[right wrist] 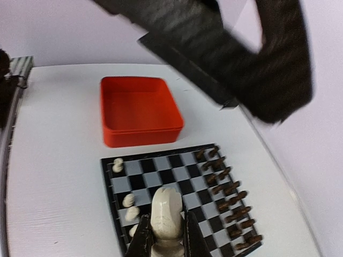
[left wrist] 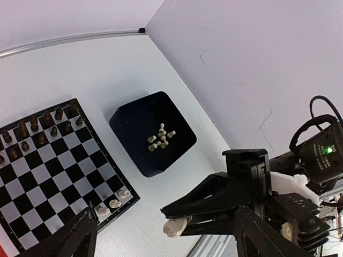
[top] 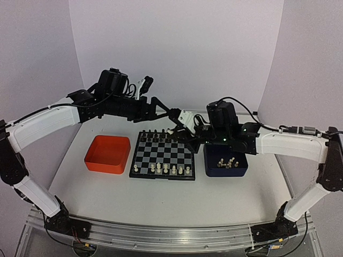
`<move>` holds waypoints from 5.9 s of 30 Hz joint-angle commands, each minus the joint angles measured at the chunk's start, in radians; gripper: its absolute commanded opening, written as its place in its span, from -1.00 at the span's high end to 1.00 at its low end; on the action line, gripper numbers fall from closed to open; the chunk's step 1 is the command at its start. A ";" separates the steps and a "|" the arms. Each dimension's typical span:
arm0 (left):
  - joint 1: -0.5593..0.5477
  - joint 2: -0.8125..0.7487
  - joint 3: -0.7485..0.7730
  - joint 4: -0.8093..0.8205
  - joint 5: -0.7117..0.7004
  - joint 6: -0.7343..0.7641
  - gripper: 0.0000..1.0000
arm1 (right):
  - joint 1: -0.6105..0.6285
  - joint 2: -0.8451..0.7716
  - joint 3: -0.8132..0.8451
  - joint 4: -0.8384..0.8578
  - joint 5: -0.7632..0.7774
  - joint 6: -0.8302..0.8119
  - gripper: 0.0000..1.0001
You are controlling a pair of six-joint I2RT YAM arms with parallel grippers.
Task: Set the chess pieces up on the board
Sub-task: Place the chess piece on the chessboard, then pick up the chess piece from the storage box.
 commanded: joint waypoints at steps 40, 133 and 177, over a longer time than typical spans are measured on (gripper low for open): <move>0.083 0.092 -0.053 0.129 0.311 -0.405 0.82 | 0.131 0.103 -0.013 0.328 0.312 -0.318 1.00; -0.081 0.326 -0.161 -0.317 -0.478 -0.047 0.98 | -0.186 -0.212 -0.164 -0.204 0.834 0.594 -0.86; 0.095 0.071 0.030 -0.209 -0.618 -0.130 -0.99 | -0.472 0.096 0.142 -0.821 0.141 0.708 -0.49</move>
